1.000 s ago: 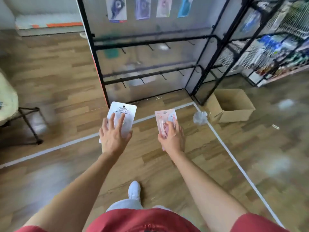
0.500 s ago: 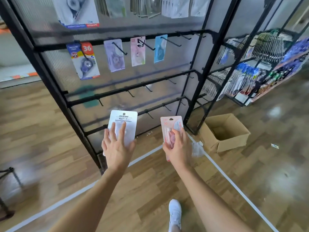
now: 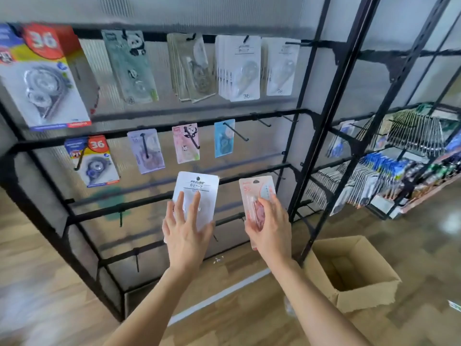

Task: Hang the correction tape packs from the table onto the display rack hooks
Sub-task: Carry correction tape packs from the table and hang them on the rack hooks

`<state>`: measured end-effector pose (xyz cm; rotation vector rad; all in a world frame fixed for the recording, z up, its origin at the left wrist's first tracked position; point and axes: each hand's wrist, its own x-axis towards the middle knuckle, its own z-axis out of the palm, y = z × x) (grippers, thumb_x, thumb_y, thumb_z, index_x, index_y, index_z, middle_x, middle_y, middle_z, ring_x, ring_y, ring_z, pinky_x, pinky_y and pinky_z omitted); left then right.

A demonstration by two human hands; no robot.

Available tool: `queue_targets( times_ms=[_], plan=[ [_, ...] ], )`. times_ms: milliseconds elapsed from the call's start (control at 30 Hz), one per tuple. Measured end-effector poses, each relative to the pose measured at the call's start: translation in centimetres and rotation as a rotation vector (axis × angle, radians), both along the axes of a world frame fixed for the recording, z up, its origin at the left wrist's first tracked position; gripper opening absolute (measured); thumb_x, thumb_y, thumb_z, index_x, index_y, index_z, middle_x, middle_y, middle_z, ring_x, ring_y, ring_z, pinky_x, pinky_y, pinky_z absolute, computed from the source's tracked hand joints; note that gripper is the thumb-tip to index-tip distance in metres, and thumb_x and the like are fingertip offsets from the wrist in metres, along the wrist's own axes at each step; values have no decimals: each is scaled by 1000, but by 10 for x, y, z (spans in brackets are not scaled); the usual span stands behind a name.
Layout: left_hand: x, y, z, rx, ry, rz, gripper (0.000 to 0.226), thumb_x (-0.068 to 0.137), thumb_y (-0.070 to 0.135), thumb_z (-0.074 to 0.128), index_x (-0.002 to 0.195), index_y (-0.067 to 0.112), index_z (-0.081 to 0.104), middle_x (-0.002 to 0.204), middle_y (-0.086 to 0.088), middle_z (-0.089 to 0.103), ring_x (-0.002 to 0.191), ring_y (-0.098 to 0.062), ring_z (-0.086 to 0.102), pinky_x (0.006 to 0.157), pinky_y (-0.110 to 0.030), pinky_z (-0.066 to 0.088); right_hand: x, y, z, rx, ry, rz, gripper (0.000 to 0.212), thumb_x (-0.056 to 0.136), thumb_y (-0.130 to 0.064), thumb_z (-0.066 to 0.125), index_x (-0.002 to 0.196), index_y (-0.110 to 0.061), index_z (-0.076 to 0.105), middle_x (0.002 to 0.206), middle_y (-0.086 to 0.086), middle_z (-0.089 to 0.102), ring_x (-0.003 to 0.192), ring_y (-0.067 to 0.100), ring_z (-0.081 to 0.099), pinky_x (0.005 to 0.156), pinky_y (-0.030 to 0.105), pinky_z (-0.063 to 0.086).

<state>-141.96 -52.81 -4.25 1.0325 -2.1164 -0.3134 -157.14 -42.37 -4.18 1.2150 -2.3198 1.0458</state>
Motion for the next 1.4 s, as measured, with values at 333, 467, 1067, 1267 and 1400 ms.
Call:
queue_targets(
  times_ms=[333, 467, 1067, 1267, 1400],
  plan=[
    [-102, -46, 36, -142, 50, -24, 67, 80, 51, 50, 142, 28, 36, 148, -9, 31, 133, -41, 33, 94, -58, 41, -99, -49, 28, -141, 45, 48, 58, 70, -22, 83, 120, -8, 59, 135, 20, 51, 114, 39, 57, 81, 49, 55],
    [-129, -62, 45, -185, 78, -13, 66, 81, 54, 44, 142, 27, 37, 147, -9, 33, 132, -39, 34, 93, -57, 43, -125, -70, 40, -182, 79, 27, 59, 67, -21, 85, 119, -8, 60, 133, 20, 53, 114, 39, 57, 82, 47, 54],
    [-315, -64, 128, -360, 236, 15, 65, 84, 50, 46, 144, 32, 30, 152, -3, 22, 139, -39, 24, 103, -52, 31, -311, -92, 89, -322, 62, 97, 62, 65, -14, 86, 121, -5, 60, 136, 23, 49, 120, 43, 52, 94, 52, 45],
    [-386, -45, 160, -456, 267, 92, 62, 87, 52, 47, 143, 32, 30, 152, -4, 22, 139, -40, 23, 105, -53, 30, -372, -90, 104, -297, 35, 178, 59, 78, -25, 78, 131, -13, 54, 147, 14, 39, 135, 31, 38, 104, 47, 38],
    [-417, -39, 172, -480, 278, 183, 61, 88, 53, 45, 143, 32, 30, 152, -2, 20, 138, -39, 22, 105, -51, 29, -398, -88, 103, -273, 60, 197, 59, 77, -30, 78, 130, -15, 55, 146, 14, 42, 132, 32, 42, 97, 50, 46]
  ],
)
